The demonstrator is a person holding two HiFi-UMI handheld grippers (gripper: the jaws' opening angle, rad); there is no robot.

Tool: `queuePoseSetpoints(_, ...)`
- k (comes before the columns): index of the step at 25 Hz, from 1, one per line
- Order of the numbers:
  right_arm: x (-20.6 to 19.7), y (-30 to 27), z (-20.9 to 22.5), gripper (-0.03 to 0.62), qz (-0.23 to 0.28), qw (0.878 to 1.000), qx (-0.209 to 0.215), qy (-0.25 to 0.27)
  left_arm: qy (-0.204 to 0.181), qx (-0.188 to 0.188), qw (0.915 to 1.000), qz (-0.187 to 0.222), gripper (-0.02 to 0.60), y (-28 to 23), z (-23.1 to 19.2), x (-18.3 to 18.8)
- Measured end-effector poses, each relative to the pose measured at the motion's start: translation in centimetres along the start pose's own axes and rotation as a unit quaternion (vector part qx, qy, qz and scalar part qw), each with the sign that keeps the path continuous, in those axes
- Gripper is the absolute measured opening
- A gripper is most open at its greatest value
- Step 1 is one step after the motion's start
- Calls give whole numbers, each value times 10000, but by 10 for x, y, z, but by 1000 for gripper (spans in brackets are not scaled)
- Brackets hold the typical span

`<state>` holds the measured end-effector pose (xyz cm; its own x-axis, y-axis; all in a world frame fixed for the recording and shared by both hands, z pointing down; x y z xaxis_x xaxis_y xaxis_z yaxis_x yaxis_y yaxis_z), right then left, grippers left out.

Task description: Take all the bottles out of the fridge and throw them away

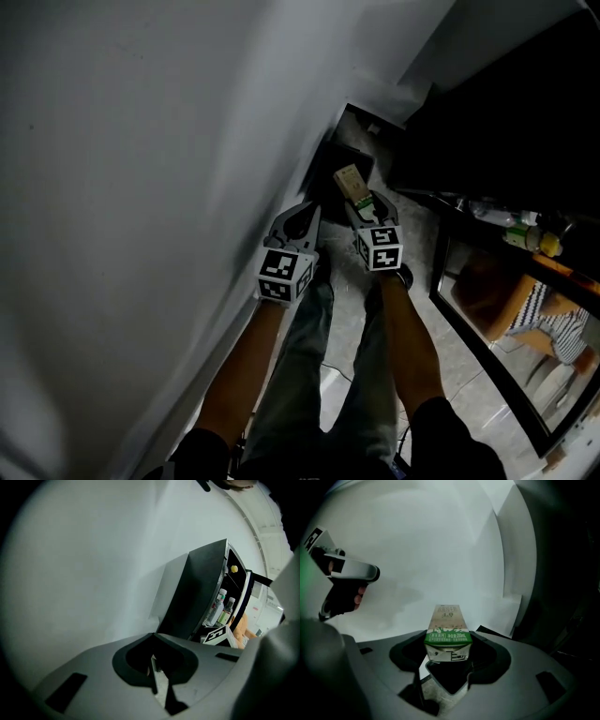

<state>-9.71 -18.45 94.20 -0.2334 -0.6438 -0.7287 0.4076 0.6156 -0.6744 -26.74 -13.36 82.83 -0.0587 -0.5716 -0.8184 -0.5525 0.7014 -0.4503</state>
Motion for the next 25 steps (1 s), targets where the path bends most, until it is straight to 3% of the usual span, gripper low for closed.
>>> queuePoseSetpoints(13,9,-12,1,267,193,9997,-53,-171,-28,-96,9999,17,2,-9,-1,3)
queuePoseSetpoints(17,11,-9,2,311,217,9991,-60,-349,-38,-93,9999,-2,2,-6,1,3)
queuePoseSetpoints(25,41,55,10,307,507,9985,-88,-189,-118,-180,9997,129,2,4,26,31)
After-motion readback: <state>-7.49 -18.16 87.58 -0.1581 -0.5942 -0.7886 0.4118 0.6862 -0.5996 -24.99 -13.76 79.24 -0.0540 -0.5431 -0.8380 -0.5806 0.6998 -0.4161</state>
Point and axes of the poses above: the fingertips, and each gripper's own axes: y backward along the fingers, z to its right, x out of its top, the point moved 9 cm from there along y, backward along the fingers, and after that the axes turned 11 degrees about -x, right-handed, at the moved point
